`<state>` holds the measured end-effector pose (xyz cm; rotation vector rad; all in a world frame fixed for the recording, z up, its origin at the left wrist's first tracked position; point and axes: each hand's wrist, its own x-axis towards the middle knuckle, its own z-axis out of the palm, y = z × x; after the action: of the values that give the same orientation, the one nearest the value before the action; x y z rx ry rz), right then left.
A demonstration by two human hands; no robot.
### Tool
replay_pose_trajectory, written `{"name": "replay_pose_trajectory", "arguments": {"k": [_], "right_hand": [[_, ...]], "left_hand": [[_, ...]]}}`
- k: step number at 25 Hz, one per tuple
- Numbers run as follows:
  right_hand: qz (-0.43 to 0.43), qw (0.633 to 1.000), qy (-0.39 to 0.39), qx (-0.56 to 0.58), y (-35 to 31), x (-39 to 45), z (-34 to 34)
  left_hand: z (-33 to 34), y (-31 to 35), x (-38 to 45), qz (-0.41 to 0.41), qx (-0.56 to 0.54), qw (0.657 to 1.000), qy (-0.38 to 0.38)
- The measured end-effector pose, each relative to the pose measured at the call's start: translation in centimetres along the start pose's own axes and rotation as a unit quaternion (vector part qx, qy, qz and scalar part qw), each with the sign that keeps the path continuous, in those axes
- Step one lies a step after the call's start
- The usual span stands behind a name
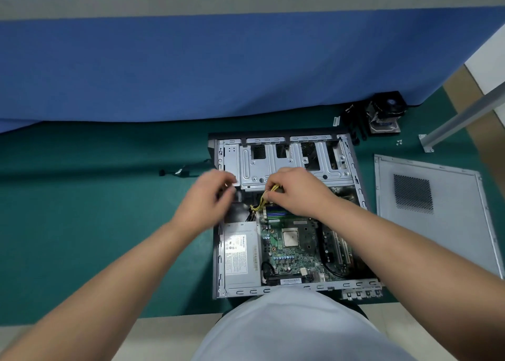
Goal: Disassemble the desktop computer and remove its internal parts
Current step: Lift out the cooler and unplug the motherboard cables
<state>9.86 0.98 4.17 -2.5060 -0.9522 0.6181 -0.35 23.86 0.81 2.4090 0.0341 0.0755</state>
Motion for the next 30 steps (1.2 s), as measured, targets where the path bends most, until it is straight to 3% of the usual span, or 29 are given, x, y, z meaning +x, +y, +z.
{"name": "replay_pose_trajectory", "arguments": {"k": [3, 7, 10, 13, 17, 24, 30], "right_hand": [[-0.021, 1.0, 0.003, -0.011, -1.6, 1.7, -0.8], [-0.029, 0.999, -0.015, -0.021, -3.6, 3.8, -1.4], [-0.022, 0.999, -0.036, -0.003, -4.2, 5.3, -1.9], [0.004, 0.997, -0.069, 0.024, -4.1, 6.9, -3.0], [0.039, 0.996, -0.063, 0.051, -4.0, 8.4, -3.0], [0.093, 0.995, 0.002, 0.025, -3.8, 10.0, -1.5], [0.113, 0.993, -0.002, 0.031, -1.8, 9.6, -1.6]], "left_hand": [[3.2, 1.9, -1.7, -0.011, 0.084, 0.992, -0.09], [5.2, 2.2, -1.2, -0.093, 0.103, 0.99, -0.005], [5.2, 1.5, -1.4, -0.092, 0.083, 0.992, 0.033], [5.1, 0.9, -1.5, -0.095, 0.033, 0.993, 0.059], [5.0, 1.3, -1.2, -0.155, -0.058, 0.974, 0.153], [5.9, 2.5, -0.1, -0.218, 0.001, 0.968, 0.122], [6.2, 2.7, -0.3, -0.183, 0.033, 0.974, 0.132]]}}
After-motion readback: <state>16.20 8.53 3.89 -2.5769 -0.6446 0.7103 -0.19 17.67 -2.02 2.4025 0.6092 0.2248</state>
